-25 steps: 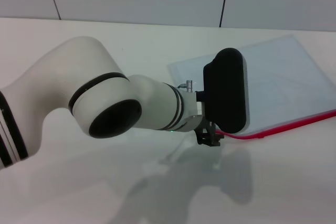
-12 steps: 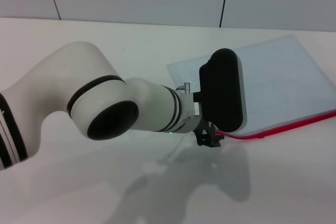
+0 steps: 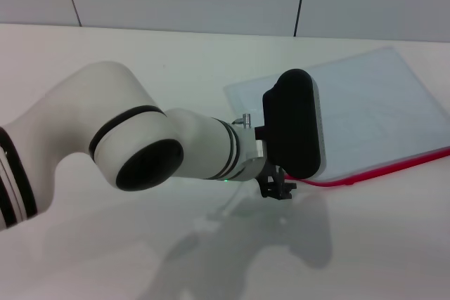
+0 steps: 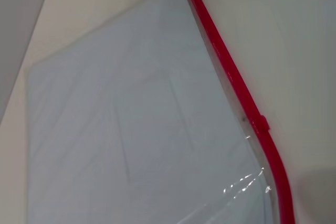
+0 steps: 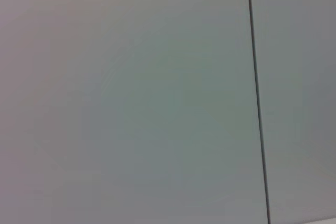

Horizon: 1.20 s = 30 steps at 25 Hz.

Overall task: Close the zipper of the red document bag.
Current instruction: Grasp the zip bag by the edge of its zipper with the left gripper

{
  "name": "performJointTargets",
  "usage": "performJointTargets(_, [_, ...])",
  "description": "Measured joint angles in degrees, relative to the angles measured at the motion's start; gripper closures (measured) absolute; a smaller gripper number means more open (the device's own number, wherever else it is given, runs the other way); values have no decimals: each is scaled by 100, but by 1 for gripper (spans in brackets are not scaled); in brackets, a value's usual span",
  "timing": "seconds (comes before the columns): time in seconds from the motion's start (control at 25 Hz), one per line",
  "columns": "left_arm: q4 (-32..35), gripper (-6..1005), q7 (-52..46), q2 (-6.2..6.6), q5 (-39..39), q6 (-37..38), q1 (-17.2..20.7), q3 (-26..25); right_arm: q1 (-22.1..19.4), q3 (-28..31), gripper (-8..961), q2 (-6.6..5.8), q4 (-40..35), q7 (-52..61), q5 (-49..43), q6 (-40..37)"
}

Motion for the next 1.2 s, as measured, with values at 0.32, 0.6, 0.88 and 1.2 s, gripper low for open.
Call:
performJointTargets(0.32, [128,233,-57,-3,0,106,-26,38,2,0,75,0,4,0,-19,0])
performJointTargets(0.6, [220,395,-85,-6,3,252,-49,96,2,0,75,0,12,0,-1,0])
performJointTargets(0.88, [291,719,-256,-11,5,463,-62,104,0,0,75,0,13,0,6,8])
performJointTargets(1.2, [374,862,-309,-14,5,543,-93,113,-2,0,75,0,17,0,16,34])
